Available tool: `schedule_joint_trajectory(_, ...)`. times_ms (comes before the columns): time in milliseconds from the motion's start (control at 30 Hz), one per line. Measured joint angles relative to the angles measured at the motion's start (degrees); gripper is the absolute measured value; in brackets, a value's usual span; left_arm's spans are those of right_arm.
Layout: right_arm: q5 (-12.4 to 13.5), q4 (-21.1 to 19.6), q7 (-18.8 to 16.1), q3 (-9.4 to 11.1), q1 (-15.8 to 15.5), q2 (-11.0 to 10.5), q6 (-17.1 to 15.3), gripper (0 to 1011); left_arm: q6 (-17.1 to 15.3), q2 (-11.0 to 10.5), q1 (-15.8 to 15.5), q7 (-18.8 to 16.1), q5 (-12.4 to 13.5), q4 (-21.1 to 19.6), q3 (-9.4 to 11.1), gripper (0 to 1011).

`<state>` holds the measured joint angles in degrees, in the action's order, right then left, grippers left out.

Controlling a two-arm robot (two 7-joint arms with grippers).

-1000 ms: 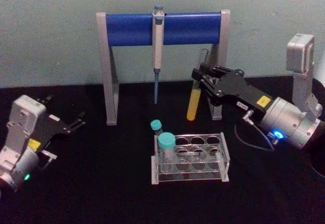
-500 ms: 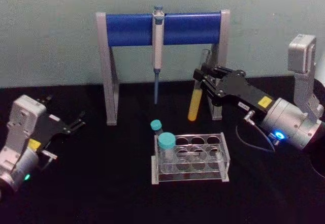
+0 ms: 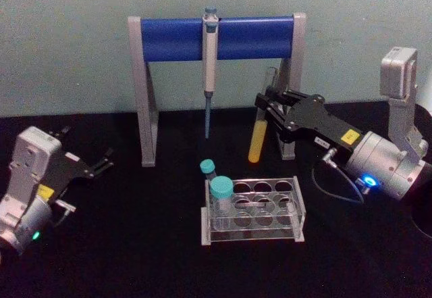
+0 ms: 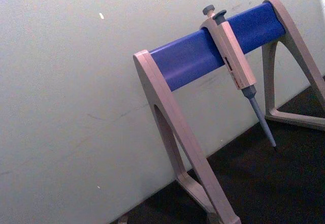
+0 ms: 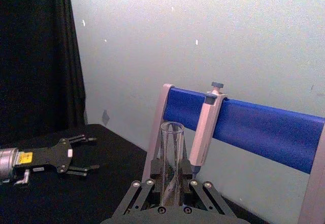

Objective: Pick up the test tube from the test tube rack, shake it, then place it back into the test tube rack.

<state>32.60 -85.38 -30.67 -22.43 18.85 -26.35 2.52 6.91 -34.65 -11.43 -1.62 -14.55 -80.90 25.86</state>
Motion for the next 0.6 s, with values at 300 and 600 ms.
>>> schedule_joint_trajectory(300,0.1,-0.3,-0.2,0.0,-0.3,-0.2,0.0,234,0.0,0.0,0.0,0.0,0.0,0.0,0.0,1002)
schedule_joint_trajectory(600,1.6,-2.3,-2.7,0.2,-1.7,-2.3,0.0,234,0.0,0.0,0.0,0.0,0.0,0.0,0.0,1001)
